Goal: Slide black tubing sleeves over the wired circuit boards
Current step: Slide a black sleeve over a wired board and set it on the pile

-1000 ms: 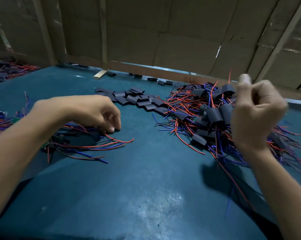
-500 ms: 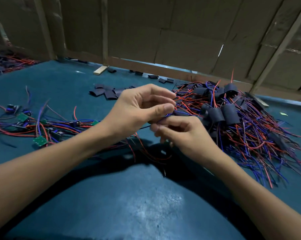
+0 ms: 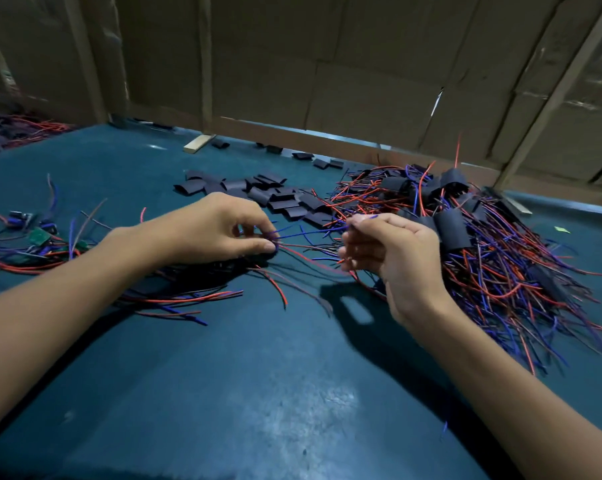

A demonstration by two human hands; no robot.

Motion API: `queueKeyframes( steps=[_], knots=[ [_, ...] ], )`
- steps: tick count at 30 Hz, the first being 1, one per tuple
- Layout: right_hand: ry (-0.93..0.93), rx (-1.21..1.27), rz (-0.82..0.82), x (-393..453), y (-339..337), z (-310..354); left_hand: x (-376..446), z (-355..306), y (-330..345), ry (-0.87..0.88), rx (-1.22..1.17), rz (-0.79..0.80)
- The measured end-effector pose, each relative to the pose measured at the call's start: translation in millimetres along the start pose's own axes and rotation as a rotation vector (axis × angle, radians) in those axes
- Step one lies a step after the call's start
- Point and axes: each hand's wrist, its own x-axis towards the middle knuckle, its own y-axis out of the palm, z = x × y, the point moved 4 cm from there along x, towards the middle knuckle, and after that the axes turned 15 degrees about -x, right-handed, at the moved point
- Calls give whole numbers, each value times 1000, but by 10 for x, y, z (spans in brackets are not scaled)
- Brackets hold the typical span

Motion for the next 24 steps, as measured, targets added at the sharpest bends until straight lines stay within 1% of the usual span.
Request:
queueKeyframes(
  steps=[3,5,7,9,10,12,13,14,15,17,18,19,20,21,22,23,24],
  knots=[
    [-94,-33,-121,-29,-90,55,-8,-12,-21,112,42,-76],
    [-177,-51,-203,-37,-172,113,1,-37,-55,124,-38,-174],
    [-240,-78,-269,-33,-241,143,24,-50,-109,98,-187,-246],
    [-257,-137,-300,-22,-254,142,52,-94,-121,74,-375,-284],
    [-251,-180,-290,-6,-230,133,64,-124,-112,69,-480,-293],
    [-242,-283,-207,21,-123,94,85,-178,-86,74,-653,-295],
    [-255,-366,-148,16,-57,81,93,-193,-64,56,-731,-256],
    [-277,-466,-73,0,14,66,91,-187,-44,11,-806,-170],
    [-310,-572,-2,-23,82,35,72,-181,-14,-60,-853,-27],
    [-406,-731,132,-83,197,-21,-3,-185,68,-223,-853,295],
    [-471,-784,174,-125,243,-24,-16,-179,100,-281,-846,356],
    [-539,-823,197,-162,290,-16,10,-170,105,-302,-837,305],
    [-597,-843,193,-175,323,-13,61,-155,74,-271,-783,161],
    [-621,-845,181,-170,356,-3,108,-155,24,-211,-662,-20],
    [-621,-850,178,-146,396,4,134,-155,-37,-145,-489,-191],
    [-606,-879,202,-114,447,-5,138,-151,-87,-90,-308,-321],
    [-573,-935,264,-80,520,-29,125,-132,-127,-60,-155,-399]
  ],
)
